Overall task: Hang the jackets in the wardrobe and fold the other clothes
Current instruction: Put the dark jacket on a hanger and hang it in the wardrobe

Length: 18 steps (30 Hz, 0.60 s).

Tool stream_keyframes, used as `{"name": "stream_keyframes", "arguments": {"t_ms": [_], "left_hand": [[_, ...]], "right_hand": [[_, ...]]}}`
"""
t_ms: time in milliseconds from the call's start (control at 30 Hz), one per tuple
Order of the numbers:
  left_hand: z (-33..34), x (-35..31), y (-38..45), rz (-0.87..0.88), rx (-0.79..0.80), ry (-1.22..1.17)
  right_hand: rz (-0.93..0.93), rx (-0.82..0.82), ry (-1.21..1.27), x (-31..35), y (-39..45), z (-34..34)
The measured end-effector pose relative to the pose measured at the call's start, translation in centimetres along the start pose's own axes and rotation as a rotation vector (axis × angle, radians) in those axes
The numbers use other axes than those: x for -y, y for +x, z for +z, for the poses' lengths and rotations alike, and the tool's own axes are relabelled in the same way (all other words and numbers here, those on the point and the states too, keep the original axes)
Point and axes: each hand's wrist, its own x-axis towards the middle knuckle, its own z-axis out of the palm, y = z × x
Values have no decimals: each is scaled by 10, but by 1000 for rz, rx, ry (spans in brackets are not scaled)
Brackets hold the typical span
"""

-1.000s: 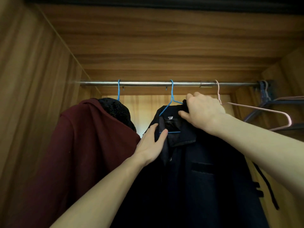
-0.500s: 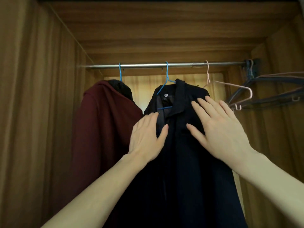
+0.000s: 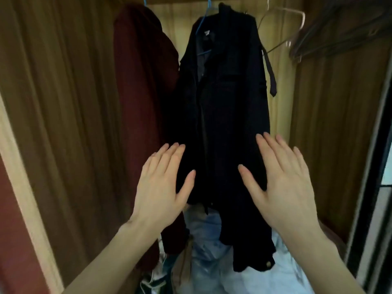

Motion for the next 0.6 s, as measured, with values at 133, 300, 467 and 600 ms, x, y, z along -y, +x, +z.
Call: {"name": "stream_keyframes", "arguments": {"t_ms": [133,300,467,600], "left_hand": [[-7,-7,-58,-20,59,-14],[-13,-20,-102,13,98,-133],[-9,-32,-139,13,123,-354],[7,-38,-159,72,135,-509]], "right_hand": [[16,62,4,7,-58,-12],[104,130,-29,16,-108,-37],[181,146,-84,34,-151,-60],[231,144,-152,46,-189,-81]]}}
